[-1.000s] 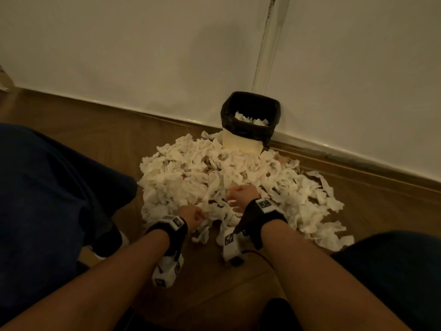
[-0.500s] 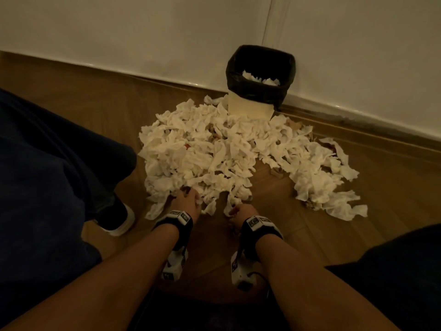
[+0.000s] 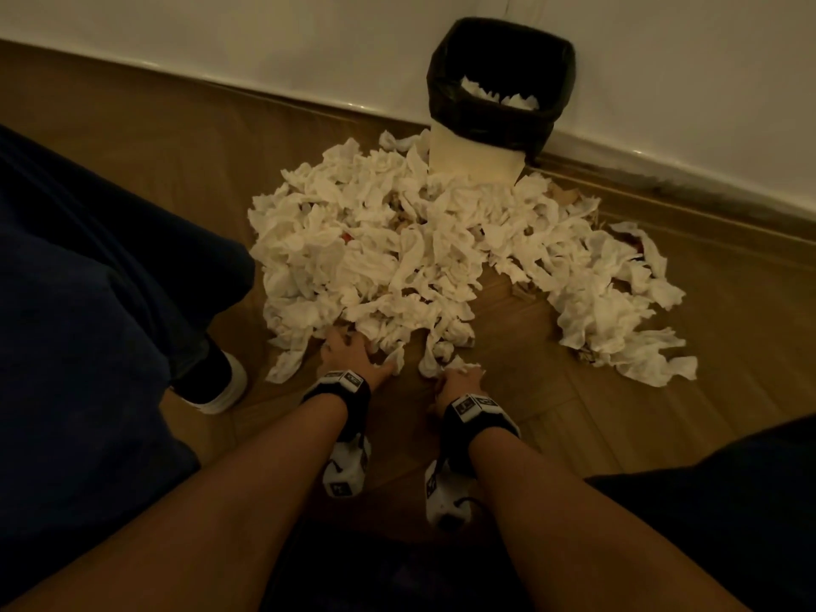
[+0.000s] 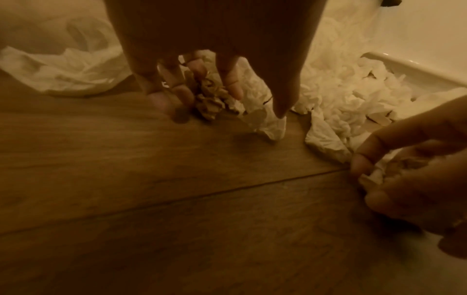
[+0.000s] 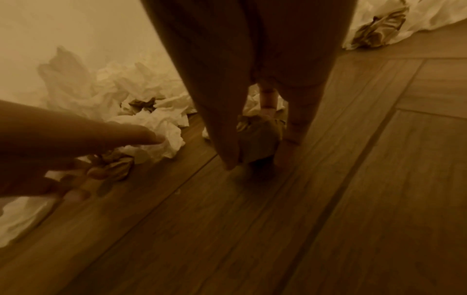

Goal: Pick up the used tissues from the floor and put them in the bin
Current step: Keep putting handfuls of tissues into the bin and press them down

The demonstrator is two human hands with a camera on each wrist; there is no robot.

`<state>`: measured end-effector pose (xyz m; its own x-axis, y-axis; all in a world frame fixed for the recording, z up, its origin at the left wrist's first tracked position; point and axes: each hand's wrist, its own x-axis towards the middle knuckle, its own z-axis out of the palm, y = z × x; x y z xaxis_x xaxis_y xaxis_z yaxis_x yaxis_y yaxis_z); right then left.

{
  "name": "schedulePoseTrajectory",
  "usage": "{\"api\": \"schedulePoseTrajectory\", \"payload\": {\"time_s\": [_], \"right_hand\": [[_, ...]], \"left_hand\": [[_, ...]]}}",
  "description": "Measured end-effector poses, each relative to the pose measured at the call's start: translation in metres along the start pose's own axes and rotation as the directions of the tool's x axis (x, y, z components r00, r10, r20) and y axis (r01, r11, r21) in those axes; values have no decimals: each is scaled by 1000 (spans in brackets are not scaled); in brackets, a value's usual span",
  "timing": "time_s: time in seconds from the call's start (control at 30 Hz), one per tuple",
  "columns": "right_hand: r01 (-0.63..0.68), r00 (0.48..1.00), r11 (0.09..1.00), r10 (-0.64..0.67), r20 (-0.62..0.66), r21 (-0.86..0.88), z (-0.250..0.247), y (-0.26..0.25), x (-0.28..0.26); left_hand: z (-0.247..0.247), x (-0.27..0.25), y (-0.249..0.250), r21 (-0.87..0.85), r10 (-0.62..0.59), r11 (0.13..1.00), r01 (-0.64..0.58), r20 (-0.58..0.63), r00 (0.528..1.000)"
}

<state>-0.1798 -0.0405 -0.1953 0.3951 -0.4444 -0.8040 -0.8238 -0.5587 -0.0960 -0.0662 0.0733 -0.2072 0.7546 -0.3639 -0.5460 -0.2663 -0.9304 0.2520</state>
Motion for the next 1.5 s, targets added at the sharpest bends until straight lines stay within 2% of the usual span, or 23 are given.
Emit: {"api": "schedulePoseTrajectory", "payload": {"time_s": [0.13, 0.23, 0.3, 0.4, 0.47, 0.6, 0.73, 0.87, 0.97, 1.03, 1.1, 1.17, 1.3, 1.43, 1.5], "right_hand": [[-7, 1000, 999, 6, 24, 43, -3, 1, -3], [-5, 999, 996, 1, 42, 86, -5, 3, -7], [-2, 999, 998, -1, 40, 61, -6, 4, -6], [3, 999, 999, -2, 33, -38, -5, 1, -4], [12, 1000, 996, -10, 23, -90, -4, 0, -2], [33, 999, 998, -33, 16, -53, 0, -1, 1], [32, 999, 997, -31, 16, -70, -1, -1, 2], [29, 999, 999, -28, 17, -19, -1, -1, 2], [72, 996, 997, -73, -50, -30, -6, -2, -2], [94, 991, 995, -91, -95, 29, -8, -2, -3], [81, 994, 989, -70, -87, 124, -8, -4, -4], [35, 996, 953, -10, -86, 302, -8, -7, -6], [58, 994, 853, -3, -105, 519, -19, -12, -11], [66, 996, 667, -5, -84, 743, -35, -12, -20], [104, 992, 553, -1, -124, 827, -43, -13, -27]], "left_hand": [[-4, -2, 3, -11, 5, 1000, -5, 10, 1000], [-5, -1, 0, 55, 20, 998, -17, -63, 998], [-7, -2, -2, 88, 24, 996, -18, -71, 997], [-12, -4, -2, 151, 29, 988, -27, -11, 1000], [-13, -1, -6, 89, -5, 996, 8, -28, 1000], [-11, -2, -14, -7, -16, 1000, 15, -155, 988], [-9, 9, -20, -31, 28, 999, -31, -112, 993], [-6, 20, -20, 7, 57, 998, -56, -86, 995], [-4, 21, -19, 28, 49, 998, -47, -62, 997], [-4, 21, -21, 44, 19, 999, -16, -72, 997], [-5, 20, -22, 52, -14, 998, 19, -95, 995], [-7, 18, -21, 81, -21, 996, 32, -128, 992], [-19, 10, -10, 1, -13, 1000, 13, -88, 996], [-38, 2, 3, -141, 4, 990, -15, -78, 997], [-47, -6, 10, -193, 47, 979, -62, -83, 995]]}}
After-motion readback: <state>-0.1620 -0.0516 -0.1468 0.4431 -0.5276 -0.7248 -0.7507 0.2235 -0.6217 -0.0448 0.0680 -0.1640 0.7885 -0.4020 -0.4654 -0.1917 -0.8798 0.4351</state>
